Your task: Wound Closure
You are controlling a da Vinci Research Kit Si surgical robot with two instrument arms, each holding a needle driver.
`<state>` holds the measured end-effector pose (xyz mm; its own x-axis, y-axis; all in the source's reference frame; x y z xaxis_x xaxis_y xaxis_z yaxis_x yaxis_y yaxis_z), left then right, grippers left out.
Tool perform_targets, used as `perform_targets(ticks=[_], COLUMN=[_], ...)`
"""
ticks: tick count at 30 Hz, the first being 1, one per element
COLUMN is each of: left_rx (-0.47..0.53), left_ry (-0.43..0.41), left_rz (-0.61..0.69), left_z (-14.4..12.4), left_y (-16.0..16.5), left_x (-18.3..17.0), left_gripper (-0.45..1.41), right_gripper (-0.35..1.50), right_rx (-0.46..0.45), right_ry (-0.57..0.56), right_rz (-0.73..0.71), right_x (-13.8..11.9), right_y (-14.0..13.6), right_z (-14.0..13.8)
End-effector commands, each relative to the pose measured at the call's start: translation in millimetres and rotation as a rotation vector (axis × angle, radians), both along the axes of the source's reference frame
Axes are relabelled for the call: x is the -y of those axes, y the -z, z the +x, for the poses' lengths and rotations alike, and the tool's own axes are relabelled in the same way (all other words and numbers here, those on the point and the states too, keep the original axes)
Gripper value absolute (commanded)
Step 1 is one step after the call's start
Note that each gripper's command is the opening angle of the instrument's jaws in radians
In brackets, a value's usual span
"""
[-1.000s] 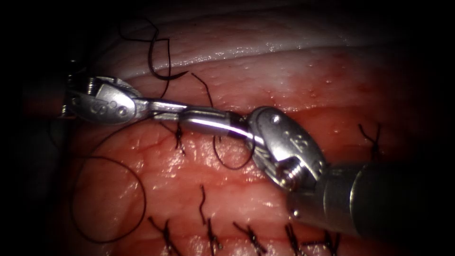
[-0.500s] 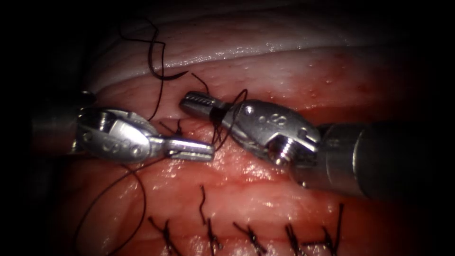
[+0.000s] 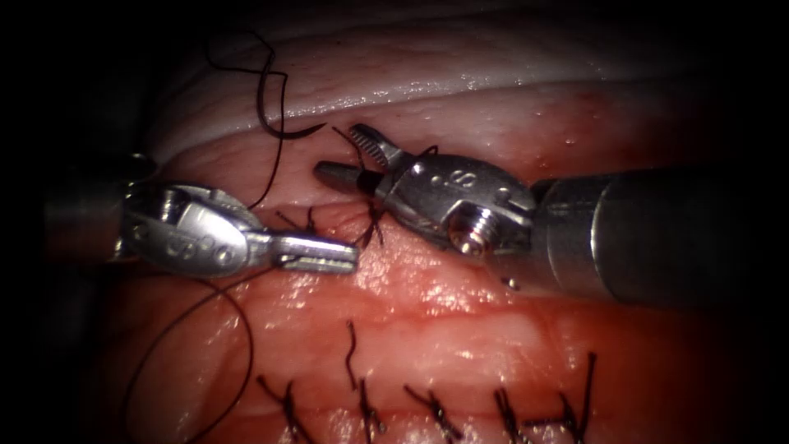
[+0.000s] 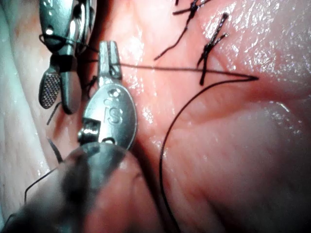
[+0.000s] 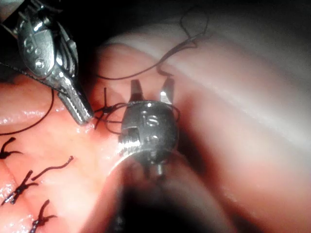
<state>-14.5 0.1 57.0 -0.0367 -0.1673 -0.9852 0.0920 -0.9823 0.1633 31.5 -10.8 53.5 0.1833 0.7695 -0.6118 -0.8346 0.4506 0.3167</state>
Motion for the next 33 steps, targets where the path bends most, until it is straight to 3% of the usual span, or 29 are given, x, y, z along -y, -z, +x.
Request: perform_targets(ticks=[1,5,10,15,19,28,33], left_rx=[0.001,0.001,0.000,0.000,0.001,-0.012,-0.059], left_ry=[-0.001,-0.001,-0.001,-0.001,-0.002,0.005,0.036], left_rz=[-0.001,0.004,0.009,0.008,0.008,0.048,0.086], left_z=[-0.5,-0.4,-0.5,-0.5,-0.4,0.6,2.8], left_y=[-0.5,-0.5,-0.6,-0.6,-0.6,-1.1,-2.3], left_x=[-0.1,-0.1,0.0,0.1,0.1,-0.9,-4.8], left_gripper=[-0.45,-0.45,-0.45,-0.45,-0.45,-0.45,-0.45], right_gripper=[0.46,0.61,0.24,0.26,-0.35,-0.35,-0.35], right_rx=[0.011,0.019,0.011,0.011,-0.004,-0.033,-0.049], right_ry=[-0.002,-0.012,0.015,0.025,0.005,-0.021,-0.017], right_rz=[-0.003,-0.001,0.016,0.034,0.027,-0.066,-0.110], right_x=[-0.6,-1.1,-0.7,-0.6,-0.7,-0.2,1.3], right_y=[-0.8,-1.6,-2.8,-3.3,-2.9,0.0,1.9], right_z=[0.8,0.7,1.5,2.0,1.7,1.4,0.2])
